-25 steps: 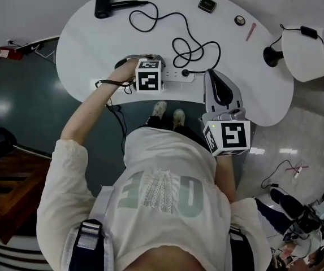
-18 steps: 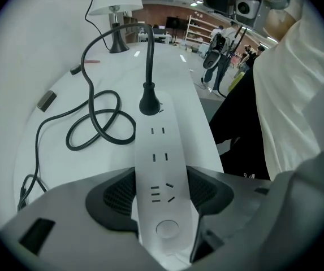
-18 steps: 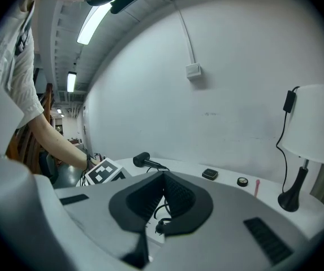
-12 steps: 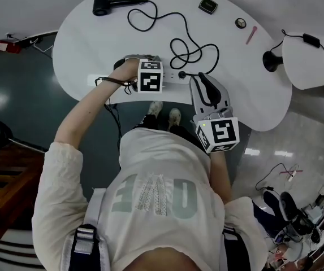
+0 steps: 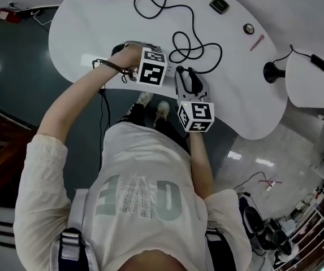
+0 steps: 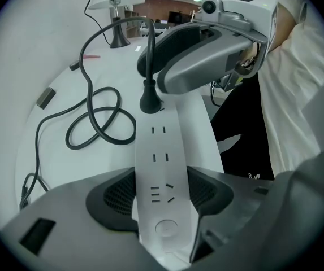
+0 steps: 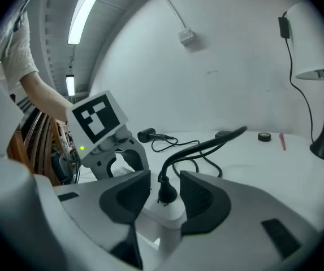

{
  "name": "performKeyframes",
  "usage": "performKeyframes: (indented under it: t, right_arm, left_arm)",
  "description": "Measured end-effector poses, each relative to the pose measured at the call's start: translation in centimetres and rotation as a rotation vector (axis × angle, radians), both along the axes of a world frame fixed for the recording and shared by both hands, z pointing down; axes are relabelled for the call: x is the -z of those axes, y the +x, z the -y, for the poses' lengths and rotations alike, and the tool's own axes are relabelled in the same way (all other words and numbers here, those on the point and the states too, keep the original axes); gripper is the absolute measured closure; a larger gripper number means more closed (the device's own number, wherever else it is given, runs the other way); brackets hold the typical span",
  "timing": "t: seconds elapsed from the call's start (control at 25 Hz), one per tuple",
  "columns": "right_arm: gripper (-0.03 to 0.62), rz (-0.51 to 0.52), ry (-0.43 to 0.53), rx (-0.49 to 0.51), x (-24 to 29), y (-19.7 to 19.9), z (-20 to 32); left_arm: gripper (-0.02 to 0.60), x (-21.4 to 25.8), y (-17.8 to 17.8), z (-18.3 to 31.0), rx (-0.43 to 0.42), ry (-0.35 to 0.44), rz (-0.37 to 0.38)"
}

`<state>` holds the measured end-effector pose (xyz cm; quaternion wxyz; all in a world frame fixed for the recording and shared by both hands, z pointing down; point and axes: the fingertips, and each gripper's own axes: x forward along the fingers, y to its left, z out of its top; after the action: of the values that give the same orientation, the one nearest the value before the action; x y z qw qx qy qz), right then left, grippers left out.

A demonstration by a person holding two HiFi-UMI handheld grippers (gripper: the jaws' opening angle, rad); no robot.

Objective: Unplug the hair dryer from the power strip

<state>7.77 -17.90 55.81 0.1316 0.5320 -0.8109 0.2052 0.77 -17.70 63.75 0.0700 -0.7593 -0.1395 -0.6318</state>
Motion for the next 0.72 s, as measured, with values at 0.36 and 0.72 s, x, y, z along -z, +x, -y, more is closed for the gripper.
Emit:
performKeyframes:
  t: [0.36, 0.72]
  right_arm:
    - [0.543, -0.153, 0.046, -0.004, -0.6, -0.4, 1.2]
    - [0.549, -0.031, 0.239, -0.030, 8.6, 0.4, 2.7]
  left_arm:
    - [0.313, -0.1, 0.2, 0.0, 0.017, 0.012, 0.033]
    - [0.313, -0.3, 0.3, -0.1, 0.024, 0.027, 0.083]
